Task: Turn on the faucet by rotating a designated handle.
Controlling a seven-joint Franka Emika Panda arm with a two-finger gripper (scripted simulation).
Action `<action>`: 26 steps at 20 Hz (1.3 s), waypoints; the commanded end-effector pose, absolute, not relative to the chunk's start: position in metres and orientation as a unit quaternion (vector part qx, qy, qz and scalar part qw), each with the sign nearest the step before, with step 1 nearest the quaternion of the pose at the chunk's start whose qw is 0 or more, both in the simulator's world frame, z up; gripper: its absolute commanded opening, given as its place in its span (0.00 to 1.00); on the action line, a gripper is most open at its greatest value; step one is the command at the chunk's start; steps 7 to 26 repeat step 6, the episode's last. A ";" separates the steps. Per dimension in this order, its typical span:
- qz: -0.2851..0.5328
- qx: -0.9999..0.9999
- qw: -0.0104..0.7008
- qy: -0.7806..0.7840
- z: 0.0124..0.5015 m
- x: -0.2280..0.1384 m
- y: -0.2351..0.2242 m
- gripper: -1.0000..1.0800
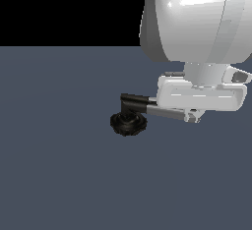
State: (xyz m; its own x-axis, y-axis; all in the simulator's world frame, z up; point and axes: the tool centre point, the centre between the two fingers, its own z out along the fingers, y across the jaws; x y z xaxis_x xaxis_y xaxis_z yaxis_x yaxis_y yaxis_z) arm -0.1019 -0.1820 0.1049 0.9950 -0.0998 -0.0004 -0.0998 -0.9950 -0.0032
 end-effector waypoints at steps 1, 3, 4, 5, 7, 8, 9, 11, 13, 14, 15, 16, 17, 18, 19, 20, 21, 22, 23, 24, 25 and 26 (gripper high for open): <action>0.000 -0.998 0.000 0.058 0.104 -0.097 -0.198 0.00; 0.000 -0.998 0.000 0.058 0.103 -0.092 -0.204 0.00; 0.000 -0.998 0.000 0.058 0.103 -0.090 -0.206 0.00; 0.000 -0.998 0.000 0.059 0.103 -0.088 -0.209 0.00; 0.000 -0.998 0.000 0.059 0.103 -0.088 -0.209 0.00; 0.000 -0.998 0.000 0.059 0.103 -0.088 -0.209 0.00; 0.000 -0.998 0.000 0.059 0.103 -0.088 -0.209 0.00; 0.000 -0.998 0.000 0.059 0.103 -0.088 -0.209 0.00; 0.000 -0.998 0.000 0.059 0.103 -0.088 -0.209 0.00; 0.000 -0.998 0.000 0.059 0.103 -0.088 -0.209 0.00; 0.000 -0.998 0.000 0.059 0.103 -0.088 -0.209 0.00; 0.000 -0.998 0.000 0.059 0.103 -0.088 -0.209 0.00; 0.000 -0.998 0.000 0.059 0.103 -0.088 -0.209 0.00; 0.000 -0.998 0.000 0.059 0.103 -0.088 -0.209 0.00; 0.000 -0.998 0.000 0.059 0.103 -0.088 -0.209 0.00; 0.000 -0.998 0.000 0.059 0.103 -0.088 -0.209 0.00; 0.000 -0.998 0.000 0.059 0.103 -0.088 -0.209 0.00; 0.000 -0.998 0.000 0.059 0.103 -0.088 -0.209 0.00; 0.000 -0.998 0.000 0.059 0.103 -0.088 -0.209 0.00; 0.000 -0.998 0.000 0.059 0.103 -0.088 -0.209 0.00; 0.000 -0.998 0.000 0.059 0.103 -0.088 -0.209 0.00; 0.000 -0.998 0.000 0.059 0.103 -0.088 -0.209 0.00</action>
